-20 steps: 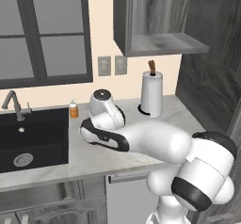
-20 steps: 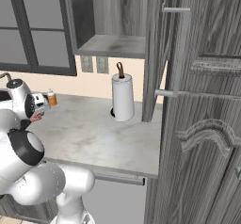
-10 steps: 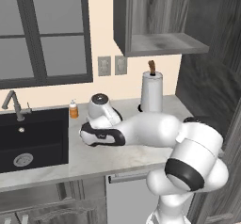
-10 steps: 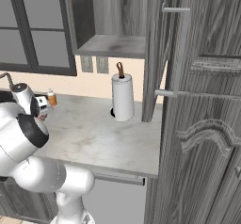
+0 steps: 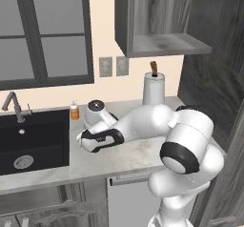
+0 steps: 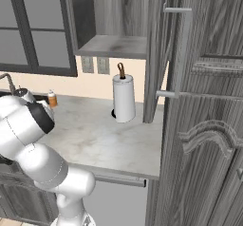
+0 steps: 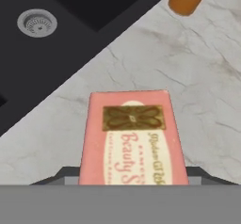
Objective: Locate and retrieve the bar soap and soap dispenser from the cabinet. Place them next to the sink.
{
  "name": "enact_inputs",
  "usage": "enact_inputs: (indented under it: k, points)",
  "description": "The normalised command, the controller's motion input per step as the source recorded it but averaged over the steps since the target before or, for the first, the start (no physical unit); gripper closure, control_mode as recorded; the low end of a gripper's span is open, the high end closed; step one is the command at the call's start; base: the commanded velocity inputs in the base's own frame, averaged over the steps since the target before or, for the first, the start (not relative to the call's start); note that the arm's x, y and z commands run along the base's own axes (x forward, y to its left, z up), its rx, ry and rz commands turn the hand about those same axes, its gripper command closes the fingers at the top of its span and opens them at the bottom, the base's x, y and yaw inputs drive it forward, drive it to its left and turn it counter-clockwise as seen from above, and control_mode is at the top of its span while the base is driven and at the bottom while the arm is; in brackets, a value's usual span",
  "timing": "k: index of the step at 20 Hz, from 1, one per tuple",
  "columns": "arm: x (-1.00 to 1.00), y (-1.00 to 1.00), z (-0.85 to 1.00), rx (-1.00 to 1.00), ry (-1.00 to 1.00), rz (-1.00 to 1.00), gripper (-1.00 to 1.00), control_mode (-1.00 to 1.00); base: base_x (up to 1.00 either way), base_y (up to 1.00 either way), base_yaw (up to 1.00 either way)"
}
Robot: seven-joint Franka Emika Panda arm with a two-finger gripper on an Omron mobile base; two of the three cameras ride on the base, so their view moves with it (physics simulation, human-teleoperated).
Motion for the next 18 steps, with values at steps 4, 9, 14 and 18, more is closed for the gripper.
enact_inputs:
  k: [4,9,14,18]
  points:
    - [0.21,0.20,-0.08,0.00,0.00,0.00,1.00,-1.00,0.00,0.00,0.00]
    - [0.24,0.18,-0.05,0.00,0.00,0.00,1.00,-1.00,0.00,0.00,0.00]
    - [0.12,0.03,-0.14,0.00,0.00,0.00,1.00,-1.00,0.00,0.00,0.00]
    - [0.04,0.00,-0.22,0.00,0.01,0.00,1.00,-1.00,0.00,0.00,0.00]
